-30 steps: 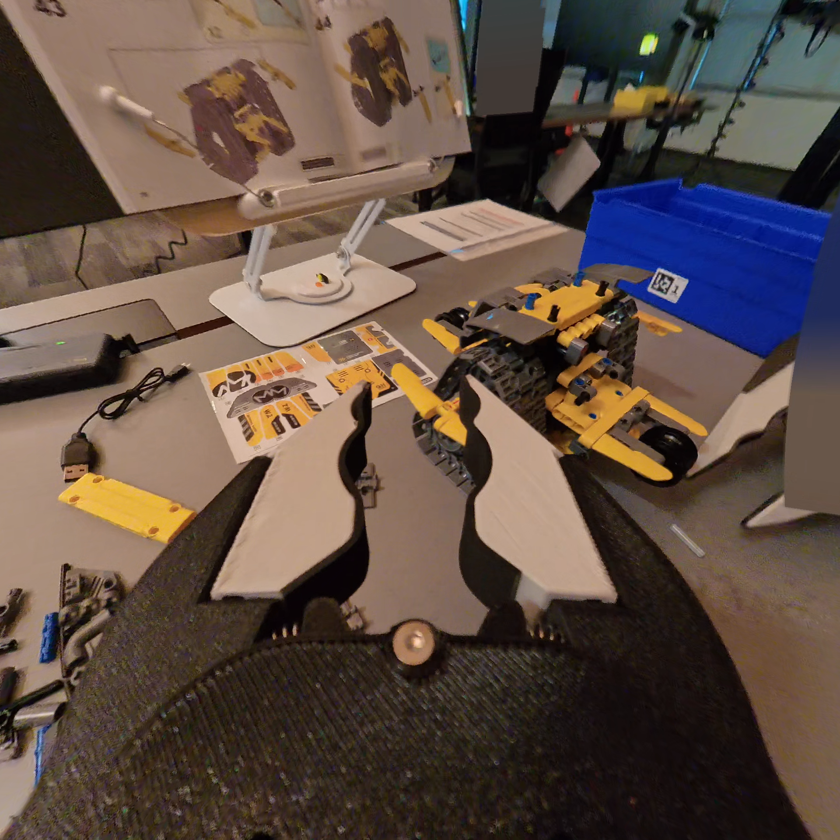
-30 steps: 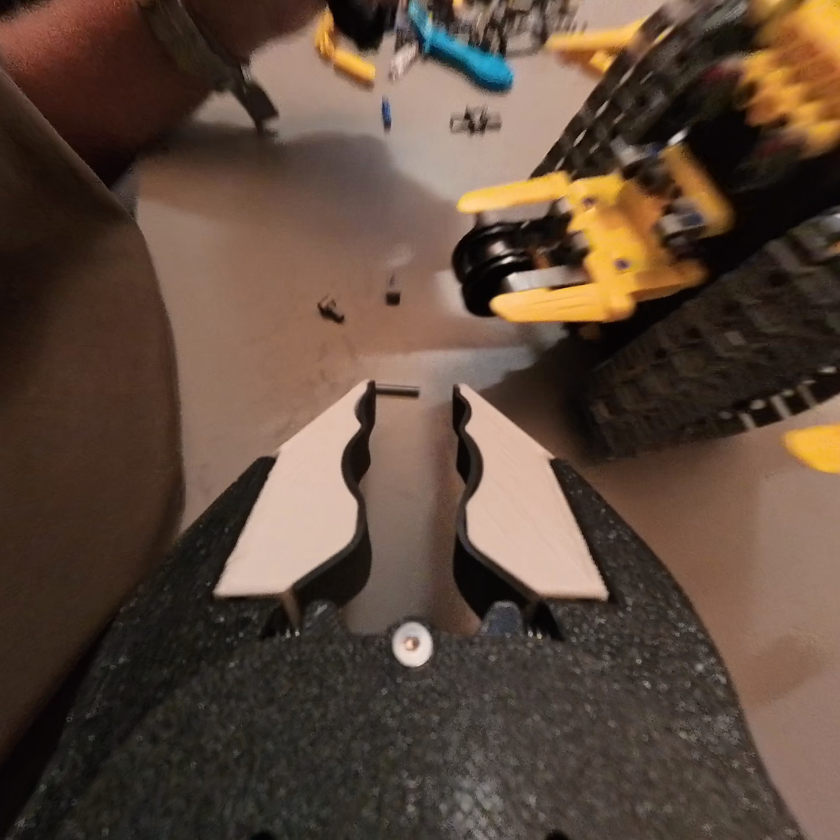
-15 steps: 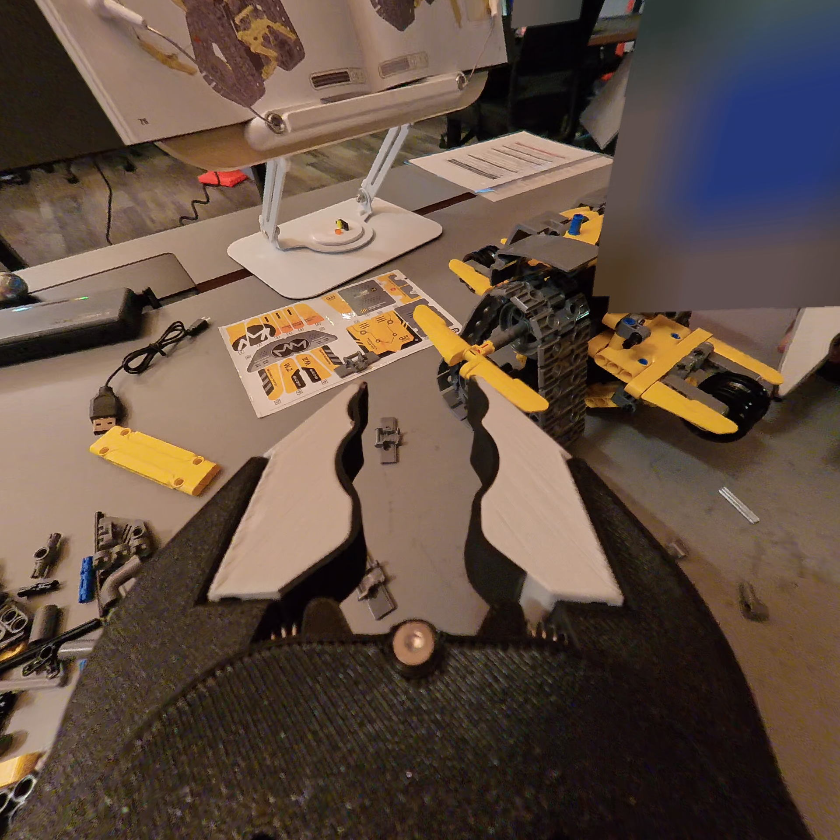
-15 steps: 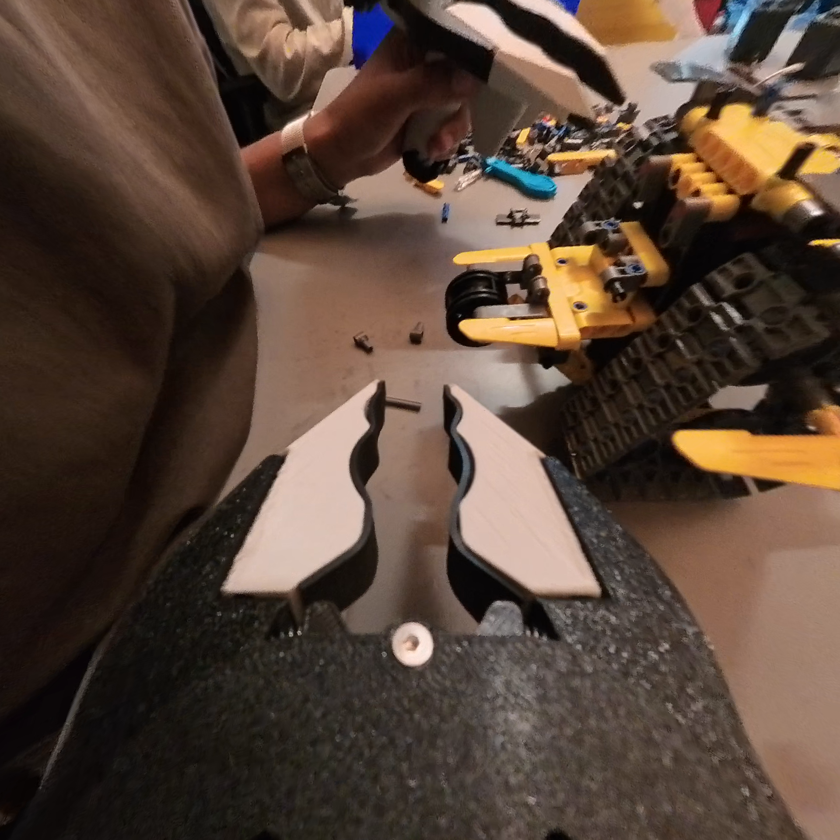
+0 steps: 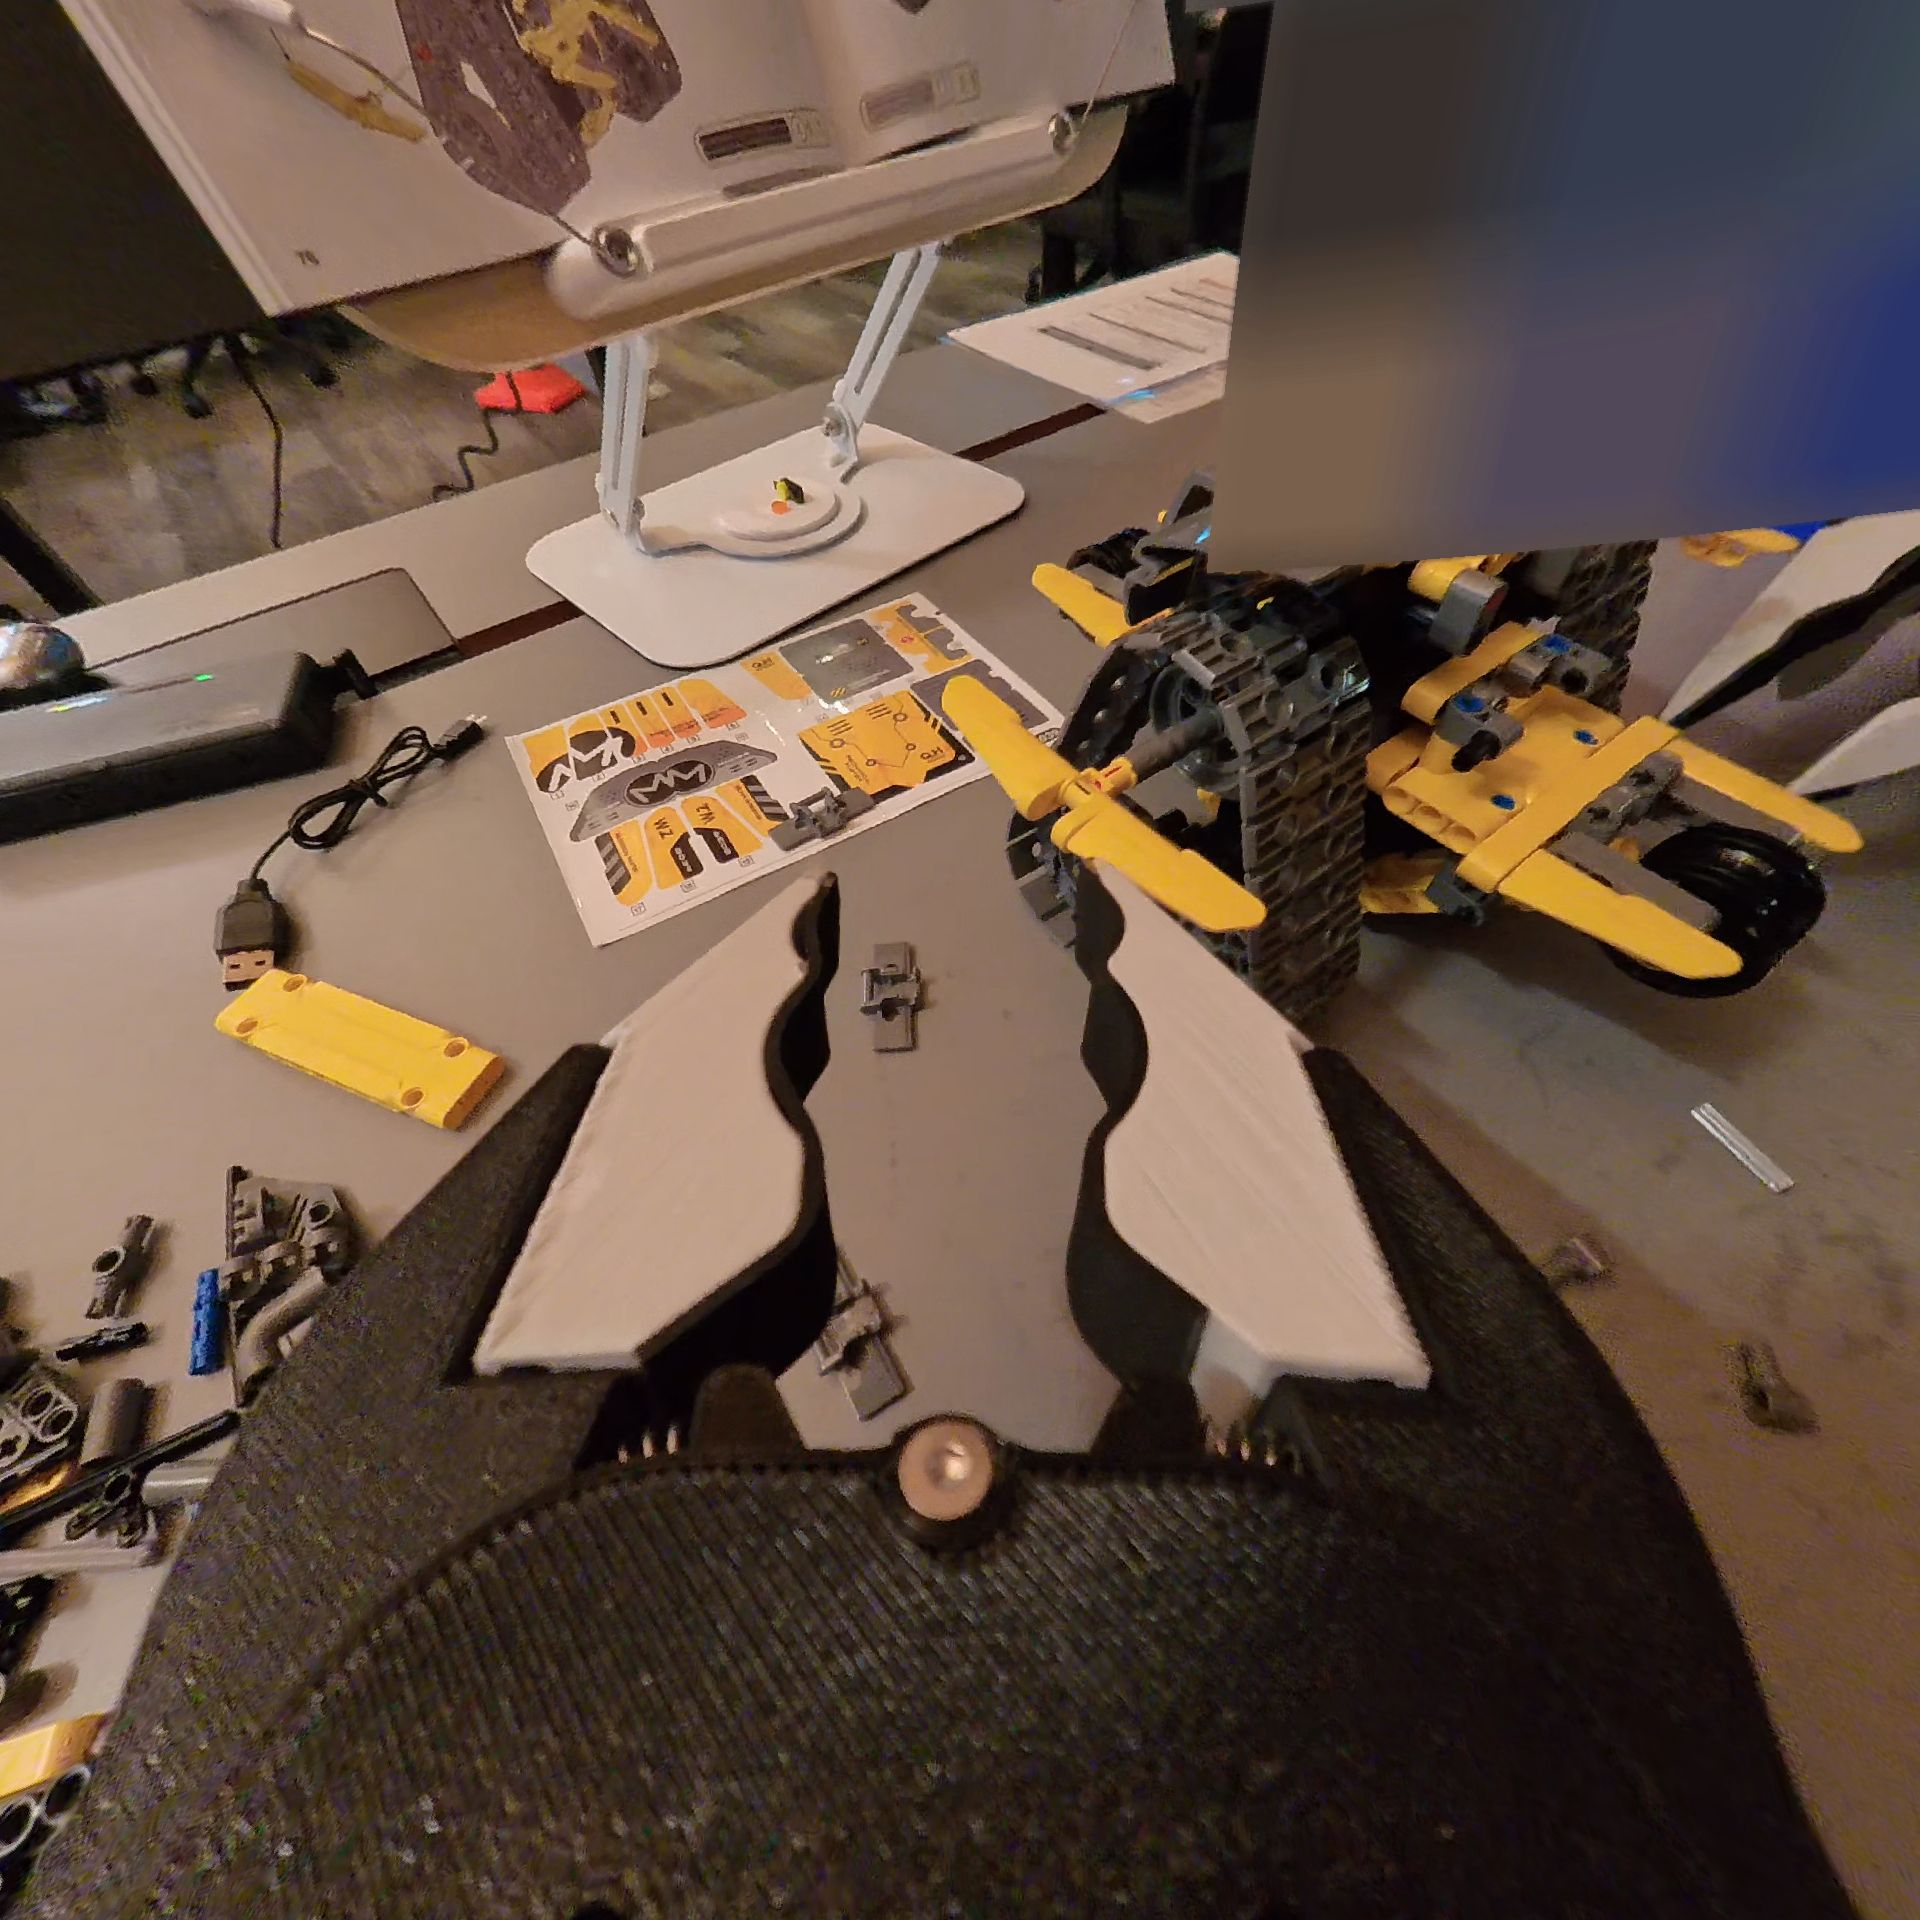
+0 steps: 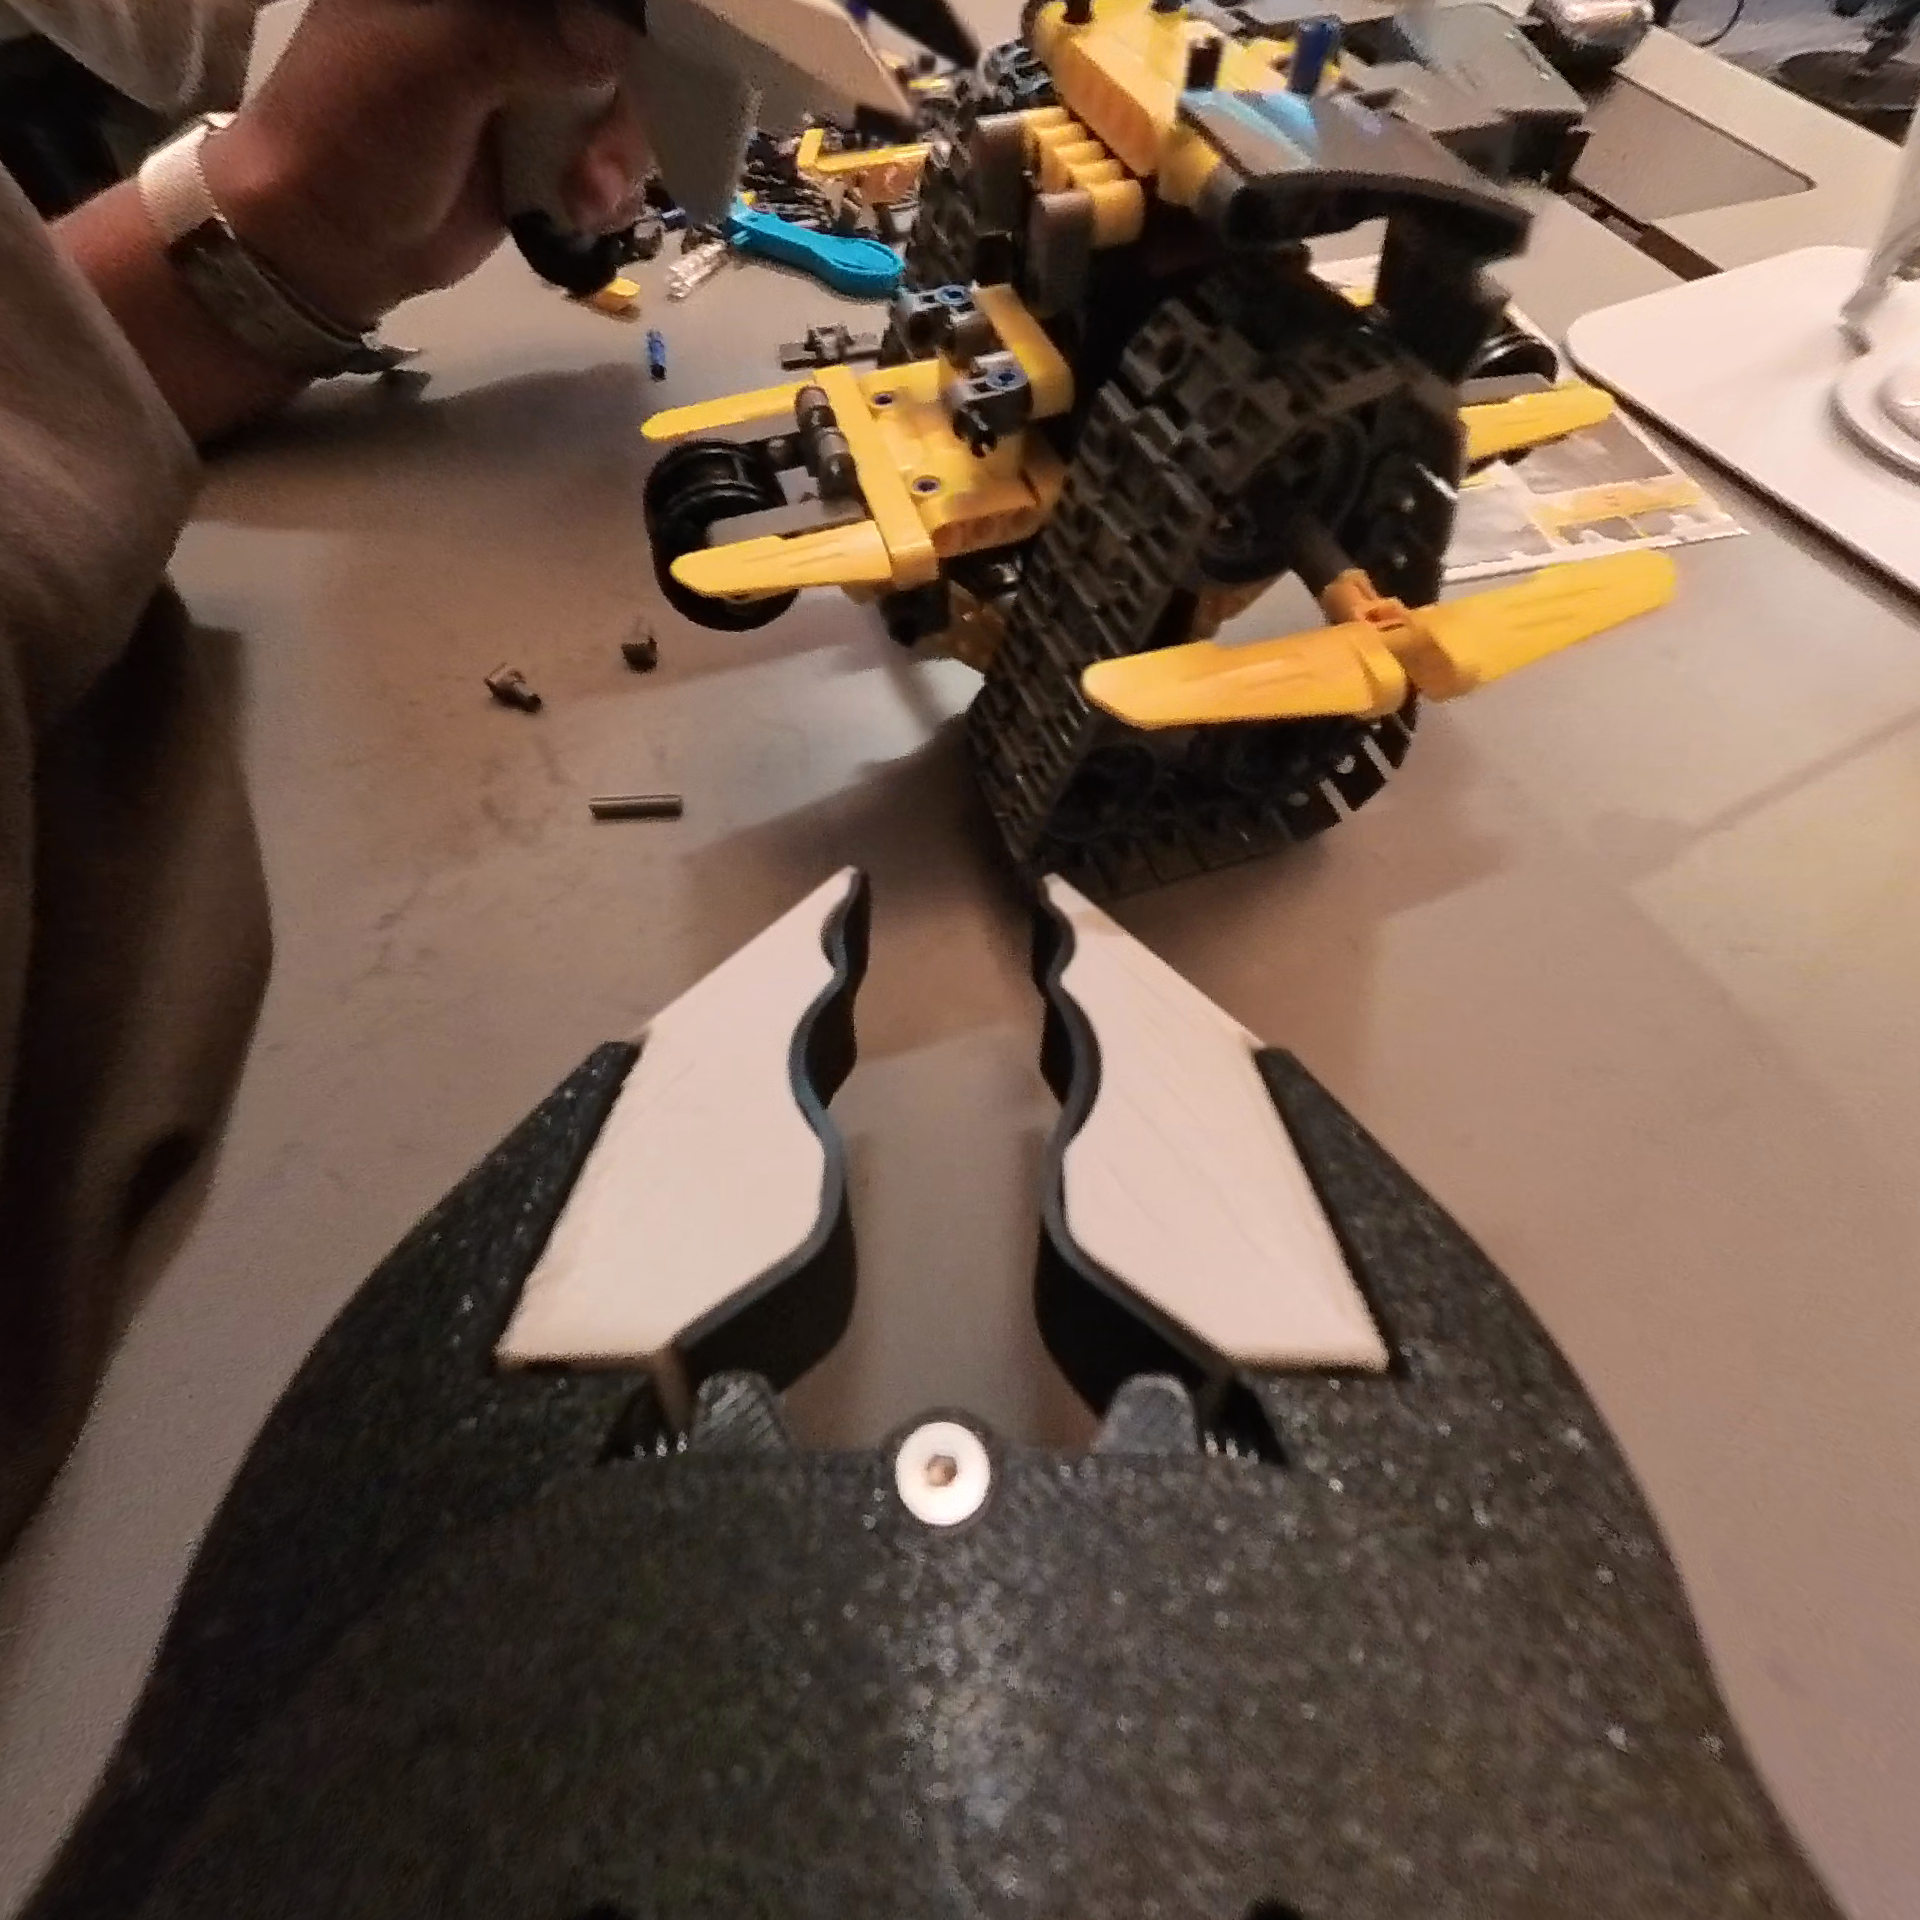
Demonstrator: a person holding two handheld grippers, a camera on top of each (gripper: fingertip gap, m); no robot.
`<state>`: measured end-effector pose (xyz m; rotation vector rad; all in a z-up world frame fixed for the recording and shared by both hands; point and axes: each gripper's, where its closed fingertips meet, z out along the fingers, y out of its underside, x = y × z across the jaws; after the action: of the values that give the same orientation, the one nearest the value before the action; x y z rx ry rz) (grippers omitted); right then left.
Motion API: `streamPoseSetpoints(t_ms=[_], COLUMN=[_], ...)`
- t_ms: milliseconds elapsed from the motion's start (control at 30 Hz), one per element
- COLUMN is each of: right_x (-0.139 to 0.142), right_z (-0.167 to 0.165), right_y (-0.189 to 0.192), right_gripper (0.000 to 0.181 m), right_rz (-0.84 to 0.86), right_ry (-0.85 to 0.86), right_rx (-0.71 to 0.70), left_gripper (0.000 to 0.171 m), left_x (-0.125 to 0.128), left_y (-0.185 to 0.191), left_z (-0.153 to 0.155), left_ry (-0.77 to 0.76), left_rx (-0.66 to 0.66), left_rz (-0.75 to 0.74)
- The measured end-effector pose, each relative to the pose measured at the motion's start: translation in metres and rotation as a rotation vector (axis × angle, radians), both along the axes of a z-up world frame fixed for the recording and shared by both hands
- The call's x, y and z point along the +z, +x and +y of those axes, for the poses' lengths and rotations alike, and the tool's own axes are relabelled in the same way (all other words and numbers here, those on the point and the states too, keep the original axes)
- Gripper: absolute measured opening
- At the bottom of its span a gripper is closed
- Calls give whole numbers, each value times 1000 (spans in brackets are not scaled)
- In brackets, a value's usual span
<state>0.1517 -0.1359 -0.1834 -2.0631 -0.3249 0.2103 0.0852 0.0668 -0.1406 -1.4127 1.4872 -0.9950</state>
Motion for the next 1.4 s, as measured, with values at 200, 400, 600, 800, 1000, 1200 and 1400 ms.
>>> streamPoseSetpoints(t_ms=[200, 400, 600, 800, 1000, 1200, 1400], right_x=[-7, -14, -17, -15, -8, 3, 5], right_z=[0, 1, 1, 1, 2, 2, 2], right_y=[5, 4, 7, 11, 13, 18, 27], right_gripper=[30, 29, 29, 29, 29, 29, 30], right_rz=[-16, -47, -66, -57, 1, 107, 136], right_ry=[-39, -71, -85, -81, -49, -9, 0], right_rx=[-21, -23, -40, -71, -86, -111, -155], left_gripper=[43, 44, 43, 44, 44, 44, 43], left_x=[-4, -4, -4, -5, -5, -6, -5], left_y=[1, 2, 2, 2, 2, 3, 3], left_z=[-2, -2, -2, -1, -1, -1, -2], left_ry=[-33, -29, -56, -55, -61, -62, -51], left_rx=[-14, -13, -18, -16, -18, -18, -16], left_rz=[15, 13, 10, 11, 10, 10, 11])
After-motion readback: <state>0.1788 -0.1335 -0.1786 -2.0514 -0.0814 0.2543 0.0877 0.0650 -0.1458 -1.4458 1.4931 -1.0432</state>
